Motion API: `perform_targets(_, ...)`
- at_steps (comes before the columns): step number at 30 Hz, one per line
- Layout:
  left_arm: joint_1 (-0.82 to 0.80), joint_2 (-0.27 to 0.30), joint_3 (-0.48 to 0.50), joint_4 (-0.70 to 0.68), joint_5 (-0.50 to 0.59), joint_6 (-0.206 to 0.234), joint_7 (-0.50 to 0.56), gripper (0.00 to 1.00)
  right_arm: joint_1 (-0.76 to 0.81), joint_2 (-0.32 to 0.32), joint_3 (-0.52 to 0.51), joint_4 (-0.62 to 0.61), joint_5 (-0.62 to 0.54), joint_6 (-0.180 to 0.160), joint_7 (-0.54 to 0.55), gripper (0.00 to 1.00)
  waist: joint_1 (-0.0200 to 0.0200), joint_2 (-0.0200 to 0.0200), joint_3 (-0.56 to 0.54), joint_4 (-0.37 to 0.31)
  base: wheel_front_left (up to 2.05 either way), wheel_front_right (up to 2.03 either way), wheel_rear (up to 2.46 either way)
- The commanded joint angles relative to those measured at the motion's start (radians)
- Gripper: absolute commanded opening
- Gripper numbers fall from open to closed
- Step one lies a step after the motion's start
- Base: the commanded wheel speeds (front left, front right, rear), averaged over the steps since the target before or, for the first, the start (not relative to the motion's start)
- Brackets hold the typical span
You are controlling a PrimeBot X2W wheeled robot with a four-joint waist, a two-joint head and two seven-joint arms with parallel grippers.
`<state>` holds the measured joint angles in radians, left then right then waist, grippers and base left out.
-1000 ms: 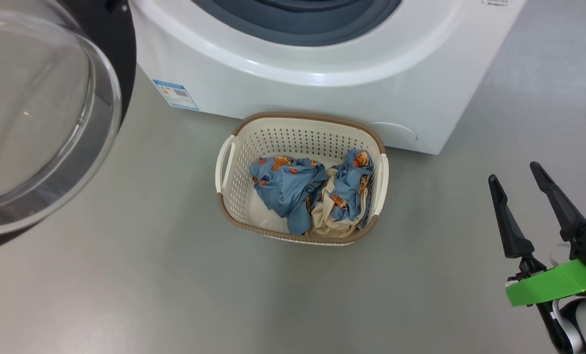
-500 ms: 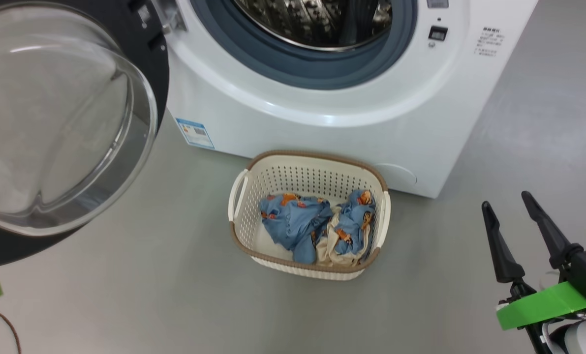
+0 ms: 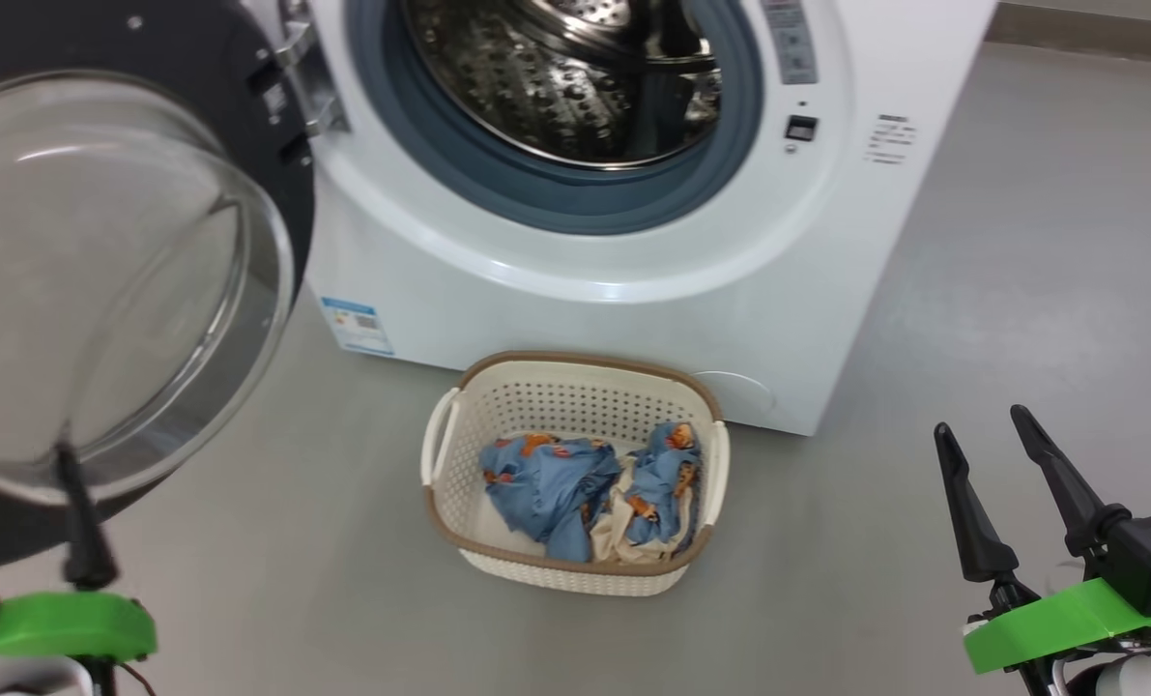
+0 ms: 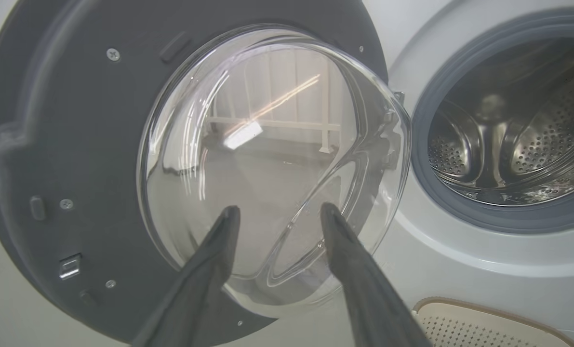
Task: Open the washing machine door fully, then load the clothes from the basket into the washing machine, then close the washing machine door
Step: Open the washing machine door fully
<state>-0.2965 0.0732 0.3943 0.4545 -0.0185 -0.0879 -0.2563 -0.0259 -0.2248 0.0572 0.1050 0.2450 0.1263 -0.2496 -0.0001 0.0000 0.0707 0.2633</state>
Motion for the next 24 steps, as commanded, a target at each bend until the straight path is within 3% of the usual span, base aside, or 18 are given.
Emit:
perform_targets(1,0.019,0.018,0.011,-0.052,-0.002,0.003,-0.006,1.0,0.006,-0.013,0.011,-0.026,-0.01,0.004,-0.012,1.0,0.0001,0.0,-0.008,-0.047,0.0,0.0,0.0)
perform_targets(9,0.085,-0.013,-0.048,-0.116,-0.04,-0.013,-0.006,1.0,0.005,-0.008,0.001,-0.029,-0.013,0.004,-0.012,1.0,0.0001,0.0,0.003,-0.151,0.0,0.0,0.0)
perform_targets(24,0.133,-0.022,-0.108,-0.123,-0.105,-0.031,-0.006,1.0,-0.002,0.0,-0.005,-0.025,-0.012,0.004,-0.012,1.0,0.0001,0.0,0.01,-0.328,0.0,0.0,0.0)
